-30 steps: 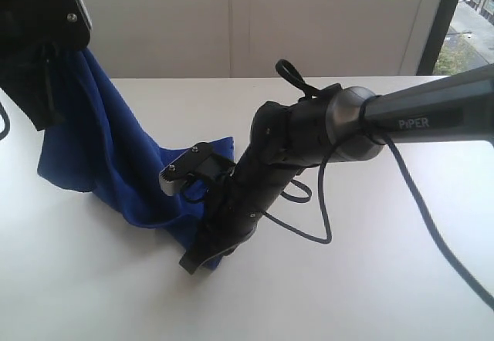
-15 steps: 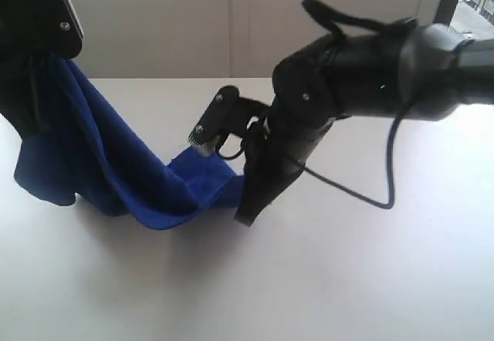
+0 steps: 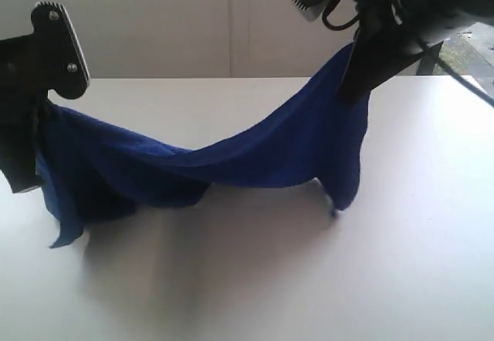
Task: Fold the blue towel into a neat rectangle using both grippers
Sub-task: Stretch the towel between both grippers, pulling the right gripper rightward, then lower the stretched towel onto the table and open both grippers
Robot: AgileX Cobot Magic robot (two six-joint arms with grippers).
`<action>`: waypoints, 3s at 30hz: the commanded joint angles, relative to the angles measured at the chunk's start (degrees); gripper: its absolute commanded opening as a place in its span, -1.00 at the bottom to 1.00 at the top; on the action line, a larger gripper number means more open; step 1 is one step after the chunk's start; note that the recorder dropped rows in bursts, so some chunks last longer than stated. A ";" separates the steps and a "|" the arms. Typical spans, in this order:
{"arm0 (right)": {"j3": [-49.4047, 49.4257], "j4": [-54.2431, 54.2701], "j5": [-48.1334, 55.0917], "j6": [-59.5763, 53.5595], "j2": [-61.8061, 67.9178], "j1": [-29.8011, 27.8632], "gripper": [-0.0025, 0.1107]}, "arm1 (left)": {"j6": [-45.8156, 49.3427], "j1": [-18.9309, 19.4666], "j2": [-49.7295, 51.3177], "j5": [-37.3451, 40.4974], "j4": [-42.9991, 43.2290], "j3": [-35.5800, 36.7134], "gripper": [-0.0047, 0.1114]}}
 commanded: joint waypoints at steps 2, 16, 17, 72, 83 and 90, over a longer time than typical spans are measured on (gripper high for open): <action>-0.11 -3.26 1.51 2.35 -3.68 -0.73 -0.96 | 13.25 -0.23 -1.21 5.92 -8.04 -0.25 -0.92; -0.11 -5.01 2.00 3.70 -9.05 -0.73 -0.96 | 25.42 -0.23 -9.73 11.48 -19.34 -0.25 -0.92; -0.11 -5.42 2.00 3.98 -9.18 -0.73 -0.96 | 25.42 -0.23 -9.73 12.39 -19.49 -0.25 -0.92; 6.89 9.90 23.11 1.62 -26.71 -0.53 -0.96 | 32.37 -0.23 -15.54 43.39 -41.17 -21.04 -0.92; 11.94 6.02 16.11 4.34 -17.71 -0.65 -0.96 | 34.32 -0.23 0.54 31.66 -33.12 -14.25 -0.92; 11.94 -12.82 9.99 16.95 -2.75 -0.65 -0.96 | 39.67 -0.23 15.88 1.88 -29.69 -12.18 -0.92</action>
